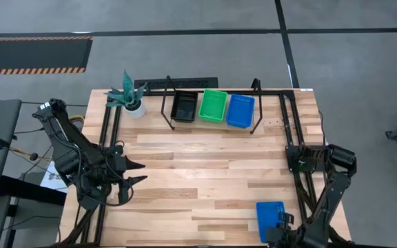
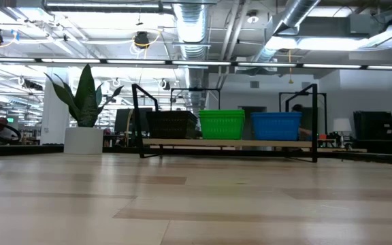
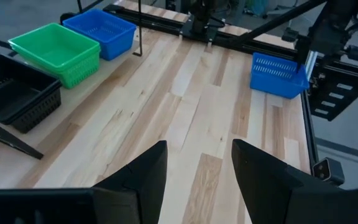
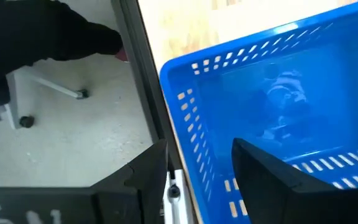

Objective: Stack baskets on shelf by color
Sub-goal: Stack the blue basket on top of the other blue baskets on the shelf

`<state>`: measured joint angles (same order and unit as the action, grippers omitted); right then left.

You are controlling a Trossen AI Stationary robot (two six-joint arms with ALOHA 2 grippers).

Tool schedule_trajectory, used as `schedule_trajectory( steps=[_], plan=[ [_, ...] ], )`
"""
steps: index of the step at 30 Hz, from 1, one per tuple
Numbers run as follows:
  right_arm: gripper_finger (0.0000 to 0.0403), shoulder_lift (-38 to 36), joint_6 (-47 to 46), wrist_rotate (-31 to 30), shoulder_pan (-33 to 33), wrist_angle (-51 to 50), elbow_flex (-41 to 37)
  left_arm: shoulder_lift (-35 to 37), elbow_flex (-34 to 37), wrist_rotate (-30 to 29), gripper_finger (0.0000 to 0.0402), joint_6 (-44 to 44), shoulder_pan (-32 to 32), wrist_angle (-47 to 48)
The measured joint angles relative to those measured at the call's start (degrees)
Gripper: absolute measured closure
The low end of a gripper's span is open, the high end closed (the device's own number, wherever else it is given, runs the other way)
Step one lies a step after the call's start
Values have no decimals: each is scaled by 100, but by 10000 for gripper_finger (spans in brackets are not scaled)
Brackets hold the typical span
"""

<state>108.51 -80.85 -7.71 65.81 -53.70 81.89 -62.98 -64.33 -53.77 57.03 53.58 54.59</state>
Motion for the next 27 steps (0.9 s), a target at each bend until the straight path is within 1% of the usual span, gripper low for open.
schedule_trajectory(
  steps=[3, 9, 12, 15, 17, 19, 20, 21, 24, 27],
  plan=[
    [203, 87, 136, 13, -36, 7, 0, 0, 2, -32, 233, 0, 0, -2],
    [205, 331, 331, 263, -69, -34, -2, 0, 2, -7, 233, 6, 0, -2],
    [218, 334, 377, 188, -98, -106, 0, 0, 2, -16, 233, 3, 0, -2],
    [260, 323, 572, 56, -150, -108, 0, 0, 2, -20, 233, -2, 0, -4],
    [306, 317, 763, 33, -230, -127, 11, 0, 2, -23, 233, -9, 0, -1],
    [361, 317, 1014, 29, -324, -133, 11, 0, 1, -24, 233, -19, 0, -2],
    [380, 314, 1146, 26, -387, -137, 15, 0, 1, -25, 233, -19, 0, -2],
    [387, 310, 1284, 1, -461, -148, 17, 0, 2, -25, 233, -19, 0, -2],
    [385, 310, 1685, -181, -730, -240, 19, 0, 2, -40, 233, -21, 0, -2],
    [395, 310, 2443, -408, -1051, -476, 148, 0, 2, -42, 233, -21, 0, -2]
  ],
)
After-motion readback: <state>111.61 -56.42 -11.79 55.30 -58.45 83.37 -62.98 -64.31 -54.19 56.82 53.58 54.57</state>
